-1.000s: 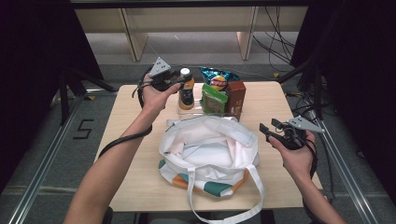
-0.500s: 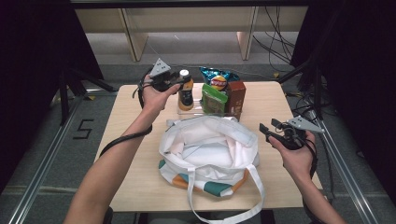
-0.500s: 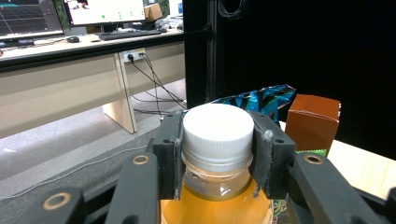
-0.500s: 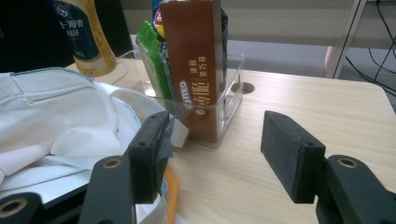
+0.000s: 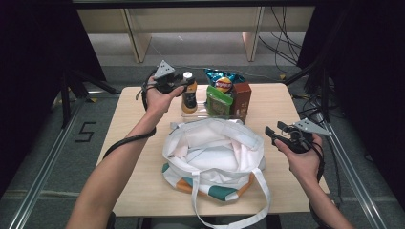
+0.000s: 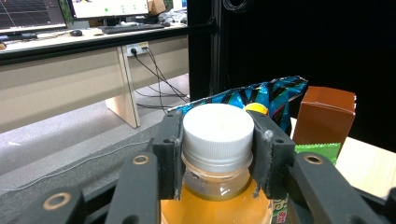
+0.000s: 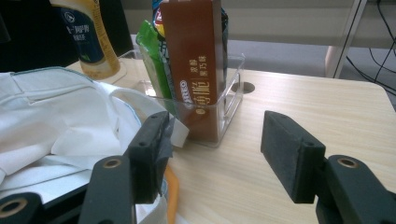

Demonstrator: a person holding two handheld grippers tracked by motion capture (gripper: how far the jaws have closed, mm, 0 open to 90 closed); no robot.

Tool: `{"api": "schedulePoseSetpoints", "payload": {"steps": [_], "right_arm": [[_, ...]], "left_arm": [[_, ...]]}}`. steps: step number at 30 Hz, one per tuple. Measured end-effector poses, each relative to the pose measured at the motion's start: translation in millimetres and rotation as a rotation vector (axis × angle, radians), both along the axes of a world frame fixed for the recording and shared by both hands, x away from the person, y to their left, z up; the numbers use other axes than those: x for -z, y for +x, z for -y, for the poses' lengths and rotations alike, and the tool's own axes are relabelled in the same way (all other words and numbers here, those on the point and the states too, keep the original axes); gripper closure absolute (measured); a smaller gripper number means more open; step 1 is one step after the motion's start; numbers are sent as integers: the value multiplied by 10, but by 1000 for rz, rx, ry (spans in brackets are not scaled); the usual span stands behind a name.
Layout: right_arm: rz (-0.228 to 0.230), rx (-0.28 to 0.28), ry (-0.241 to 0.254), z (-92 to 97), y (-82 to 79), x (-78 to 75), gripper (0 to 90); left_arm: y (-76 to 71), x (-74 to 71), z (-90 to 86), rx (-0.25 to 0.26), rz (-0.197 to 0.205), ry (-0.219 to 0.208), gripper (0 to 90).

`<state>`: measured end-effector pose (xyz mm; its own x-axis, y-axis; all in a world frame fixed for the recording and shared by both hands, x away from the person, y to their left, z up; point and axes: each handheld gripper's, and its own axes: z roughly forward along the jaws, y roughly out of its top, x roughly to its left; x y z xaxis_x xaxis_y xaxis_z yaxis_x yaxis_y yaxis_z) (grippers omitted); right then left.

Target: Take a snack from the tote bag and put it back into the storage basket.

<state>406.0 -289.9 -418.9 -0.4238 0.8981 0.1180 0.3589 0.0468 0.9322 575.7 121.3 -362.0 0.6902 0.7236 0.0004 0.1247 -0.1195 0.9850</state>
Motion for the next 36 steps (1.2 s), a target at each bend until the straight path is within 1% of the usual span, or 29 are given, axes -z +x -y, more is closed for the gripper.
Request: {"api": "schedulePoseSetpoints", "payload": {"steps": [1,2,3,4,5,6,12,13,14,16,18,19,20,22,24,25,27,28,29,36], "right_arm": [[3,-1,-4,2,3,1,431],[6,-4,-2,0,6,4,430],[-7,-3,7,-6,0,-4,430],[7,-9,-5,2,10,0,431],[7,-9,-5,2,10,0,431],[-4,-4,2,-7,1,-4,431],[-6,-5,10,-10,3,0,430],[11,-9,-2,-3,11,9,430],[-4,-5,8,-9,5,1,430],[3,-11,3,-1,12,4,430],[1,-5,9,-11,6,6,430],[-3,-1,0,-8,3,3,430],[-3,-2,1,-8,3,3,430],[8,-15,-9,7,19,7,430],[8,-14,-9,8,19,6,430],[1,-5,-2,-2,9,4,430],[2,-11,3,-1,11,6,430],[14,-20,-4,9,24,10,430],[9,-13,-10,7,17,6,429],[8,-14,-10,9,19,8,430]], "left_arm": [[6,4,-4,0,1,6,588],[8,10,-3,-2,-4,3,587],[14,14,-5,-2,-3,5,587],[18,18,-7,-2,-3,8,587],[18,18,-7,-2,-3,8,587],[23,25,-7,-4,-5,6,588],[39,53,-13,-5,-11,10,587],[42,56,-14,-5,-11,13,587],[43,61,-11,-5,-13,13,588],[47,69,-8,-7,-14,12,587],[52,74,-12,-8,-15,16,587],[53,77,-11,-8,-16,14,587],[54,80,-9,-8,-16,12,587],[55,84,-6,-7,-17,14,587],[57,87,-3,-6,-15,20,587],[57,89,-2,-7,-15,18,587],[58,93,-1,-6,-16,18,587],[56,104,4,-6,-20,15,587],[58,110,5,-6,-20,18,587],[65,152,7,-7,-27,20,587]]}}
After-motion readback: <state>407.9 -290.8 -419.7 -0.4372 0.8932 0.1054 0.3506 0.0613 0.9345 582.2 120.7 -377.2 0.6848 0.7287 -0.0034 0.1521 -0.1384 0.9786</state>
